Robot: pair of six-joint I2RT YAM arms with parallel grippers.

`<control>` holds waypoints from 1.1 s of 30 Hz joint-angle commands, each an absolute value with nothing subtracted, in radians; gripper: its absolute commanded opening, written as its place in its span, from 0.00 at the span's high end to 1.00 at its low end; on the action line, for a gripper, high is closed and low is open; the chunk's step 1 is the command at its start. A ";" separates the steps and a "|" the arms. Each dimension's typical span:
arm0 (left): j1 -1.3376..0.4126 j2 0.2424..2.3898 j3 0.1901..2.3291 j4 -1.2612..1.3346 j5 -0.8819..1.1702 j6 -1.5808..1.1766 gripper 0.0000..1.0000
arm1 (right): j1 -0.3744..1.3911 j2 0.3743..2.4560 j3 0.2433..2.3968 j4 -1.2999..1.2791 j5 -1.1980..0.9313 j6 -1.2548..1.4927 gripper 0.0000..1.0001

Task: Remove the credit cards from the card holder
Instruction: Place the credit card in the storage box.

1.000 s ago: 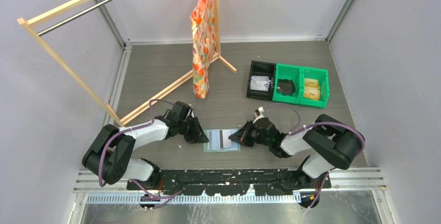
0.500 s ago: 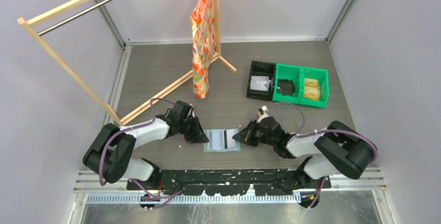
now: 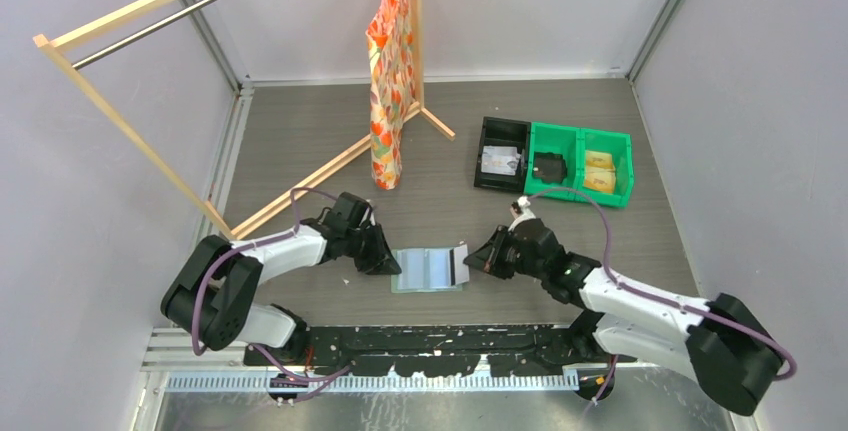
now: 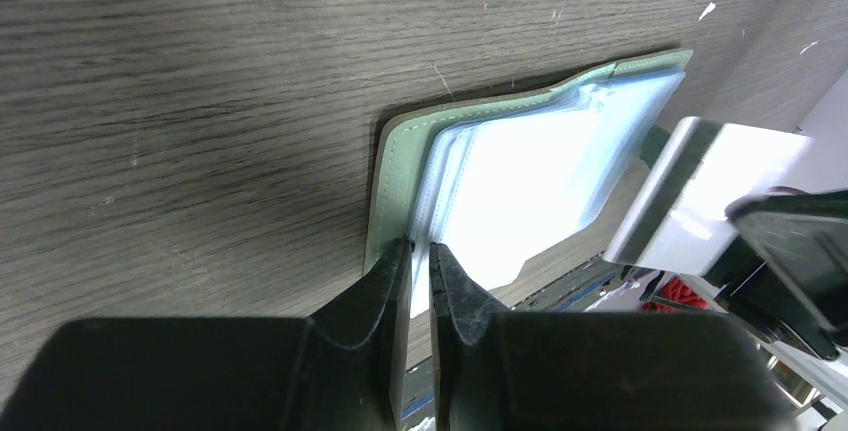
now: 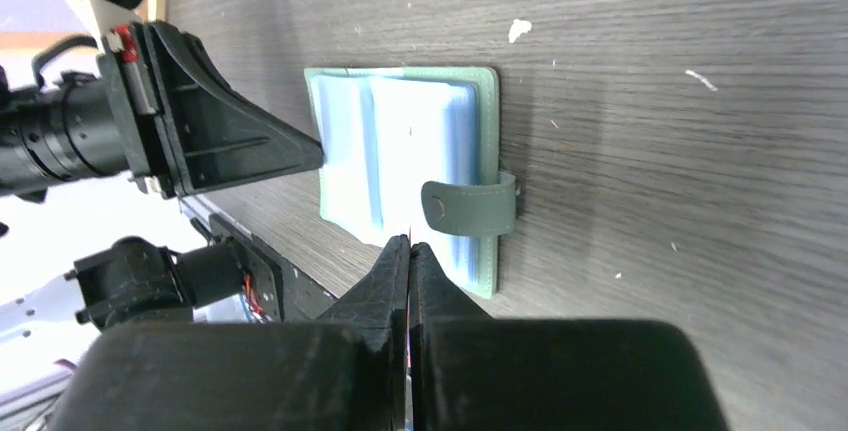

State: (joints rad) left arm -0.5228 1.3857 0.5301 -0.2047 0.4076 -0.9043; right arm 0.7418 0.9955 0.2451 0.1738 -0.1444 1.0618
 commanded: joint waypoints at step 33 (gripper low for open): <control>-0.518 1.420 0.552 -0.228 0.341 -0.866 0.88 | 0.577 1.905 1.891 -1.442 0.729 1.550 0.99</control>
